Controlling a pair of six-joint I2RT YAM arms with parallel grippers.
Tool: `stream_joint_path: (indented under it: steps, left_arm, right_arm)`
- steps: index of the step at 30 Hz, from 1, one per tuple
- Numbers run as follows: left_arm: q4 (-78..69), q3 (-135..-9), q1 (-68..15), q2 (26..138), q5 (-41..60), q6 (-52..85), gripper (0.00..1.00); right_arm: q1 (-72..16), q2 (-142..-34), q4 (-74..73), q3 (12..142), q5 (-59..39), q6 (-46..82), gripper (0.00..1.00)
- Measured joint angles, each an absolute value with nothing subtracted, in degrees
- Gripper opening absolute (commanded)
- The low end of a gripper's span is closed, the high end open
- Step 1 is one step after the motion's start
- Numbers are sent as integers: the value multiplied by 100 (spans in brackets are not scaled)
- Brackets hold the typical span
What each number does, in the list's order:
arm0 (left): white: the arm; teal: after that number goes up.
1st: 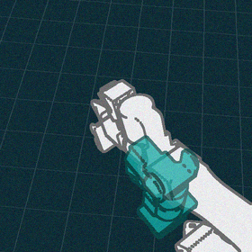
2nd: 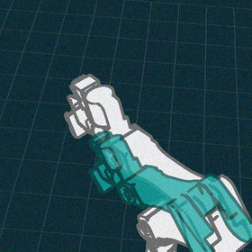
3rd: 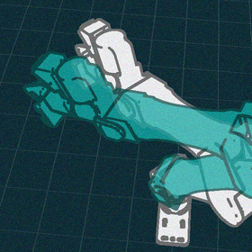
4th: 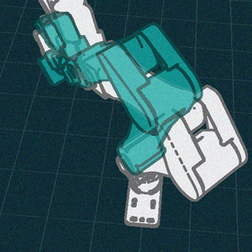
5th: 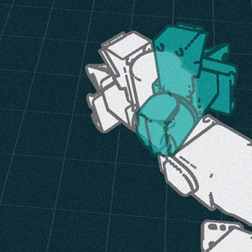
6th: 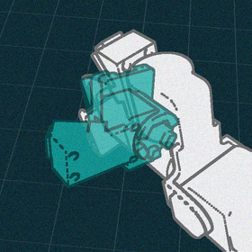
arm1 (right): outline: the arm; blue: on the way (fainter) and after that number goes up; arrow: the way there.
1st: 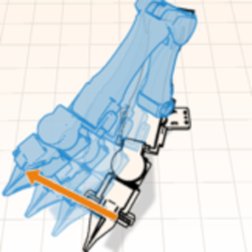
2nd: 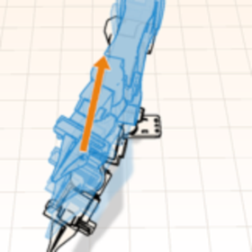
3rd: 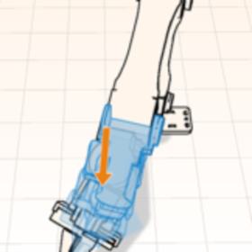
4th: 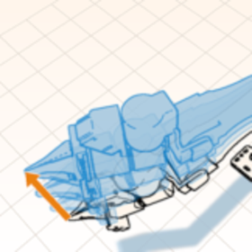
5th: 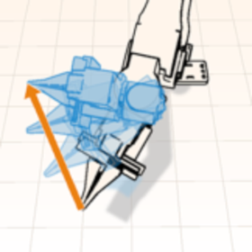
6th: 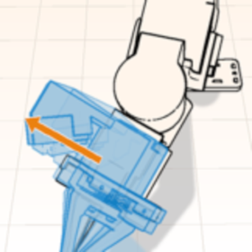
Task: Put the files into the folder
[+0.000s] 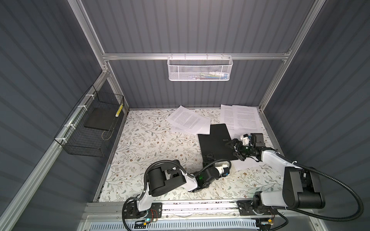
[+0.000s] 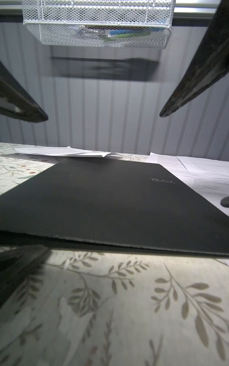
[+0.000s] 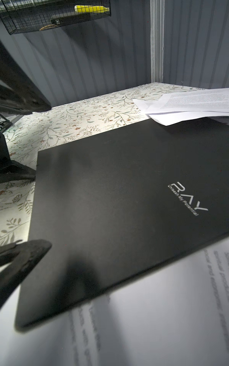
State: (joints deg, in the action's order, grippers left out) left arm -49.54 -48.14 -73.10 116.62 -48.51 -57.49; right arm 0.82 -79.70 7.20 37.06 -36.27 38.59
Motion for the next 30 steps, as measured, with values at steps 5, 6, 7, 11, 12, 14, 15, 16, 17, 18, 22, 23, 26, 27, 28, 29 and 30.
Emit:
stream_joint_path:
  steps: [5,6,7,11,12,14,15,16,17,18,22,23,26,27,28,29,30]
  left_arm:
    - [-5153,-4751,-7310,11664,-4862,-5918,97]
    - [-5151,-4751,-7310,11660,-4858,-5918,97]
    - [-5137,-4751,-7310,11649,-4836,-5911,96]
    - [-5061,-4751,-7310,11605,-4753,-5848,97]
    - [-5048,-4751,-7308,11598,-4735,-5824,97]
    - [-5035,-4751,-7308,11594,-4711,-5800,97]
    - [-5035,-4751,-7306,11594,-4709,-5789,97]
    - [-5035,-4751,-7303,11585,-4694,-5787,97]
    - [-5015,-4751,-7301,11568,-4685,-5784,96]
    - [-5002,-4751,-7284,11544,-4665,-5780,96]
    - [-4917,-4805,-7196,11487,-4609,-5765,96]
    - [-4888,-4825,-7168,11487,-4602,-5767,96]
    - [-4864,-4912,-7091,11504,-4602,-5787,95]
    - [-4877,-4943,-7076,11526,-4602,-5802,95]
    - [-4895,-4984,-7074,11570,-4604,-5817,95]
    - [-4910,-5033,-7065,11629,-4606,-5841,95]
    - [-4928,-5061,-7065,11681,-4609,-5859,95]
  right_arm:
    - [82,-8147,661,3699,-3642,3859,99]
    - [82,-8165,642,3688,-3653,3861,99]
    - [82,-8187,604,3671,-3673,3863,99]
    - [82,-8215,534,3618,-3732,3892,99]
    - [82,-8215,508,3610,-3739,3900,99]
    - [82,-8215,438,3583,-3754,3920,99]
    - [82,-8215,412,3573,-3760,3924,99]
    - [82,-8215,381,3555,-3774,3944,99]
    - [82,-8215,342,3527,-3782,3957,99]
    - [82,-8215,322,3507,-3785,3966,99]
    - [82,-8226,211,3417,-3824,4005,99]
    - [82,-8241,187,3404,-3841,4010,99]
    - [82,-8313,123,3389,-3872,4010,99]
    - [82,-8322,121,3387,-3885,4010,99]
    - [82,-8329,119,3387,-3894,4010,99]
    - [82,-8335,110,3387,-3907,4010,99]
    - [82,-8344,97,3387,-3918,4007,99]
